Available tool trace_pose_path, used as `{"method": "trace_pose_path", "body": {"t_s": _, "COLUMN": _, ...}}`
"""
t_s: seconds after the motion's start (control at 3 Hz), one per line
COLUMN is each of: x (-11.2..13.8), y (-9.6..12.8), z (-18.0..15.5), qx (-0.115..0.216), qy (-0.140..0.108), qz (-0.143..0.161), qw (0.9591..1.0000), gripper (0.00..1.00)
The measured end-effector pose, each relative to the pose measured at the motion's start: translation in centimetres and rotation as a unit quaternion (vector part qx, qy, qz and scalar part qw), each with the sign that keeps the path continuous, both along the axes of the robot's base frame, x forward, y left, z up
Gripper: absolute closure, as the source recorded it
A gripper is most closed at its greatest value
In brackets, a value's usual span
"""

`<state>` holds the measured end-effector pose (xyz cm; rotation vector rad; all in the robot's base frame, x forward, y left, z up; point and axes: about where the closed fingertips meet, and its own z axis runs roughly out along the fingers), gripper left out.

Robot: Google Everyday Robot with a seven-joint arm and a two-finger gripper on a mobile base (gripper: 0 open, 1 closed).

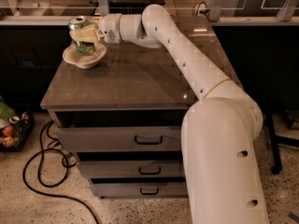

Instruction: Place green can into paper bowl

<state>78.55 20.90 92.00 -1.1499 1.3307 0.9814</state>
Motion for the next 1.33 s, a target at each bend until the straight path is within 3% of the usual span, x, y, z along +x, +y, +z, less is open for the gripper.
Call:
{"method": "trace_pose_path", "body": {"t_s": 0.33, "x": 0.5, "y": -0.7, "z": -0.4, "qx": -0.013, "qy": -0.013, "qz": -0.004, "qw": 0.9998, "gripper": 1.0}}
{"method": "trace_pose_path", "body": {"t_s": 0.67, "x": 0.6, "y": -1.3, "z": -1.0, "qx": -0.023, "qy": -0.009, "qz": -0.008, "qw": 0.9997, "gripper": 1.0}}
{"method": "trace_pose_path", "body": {"t_s": 1.0, "x": 0.4, "y": -1.1, "z": -2.4, "qx": -0.031, "qy": 0.028, "qz": -0.007, "qw": 0.9991, "gripper": 1.0}}
{"method": "trace_pose_path", "body": {"t_s": 1.33, "x": 0.3, "y": -0.8, "z": -2.5, "qx": -0.03, "qy": 0.031, "qz": -0.006, "qw": 0.999, "gripper": 0.83}}
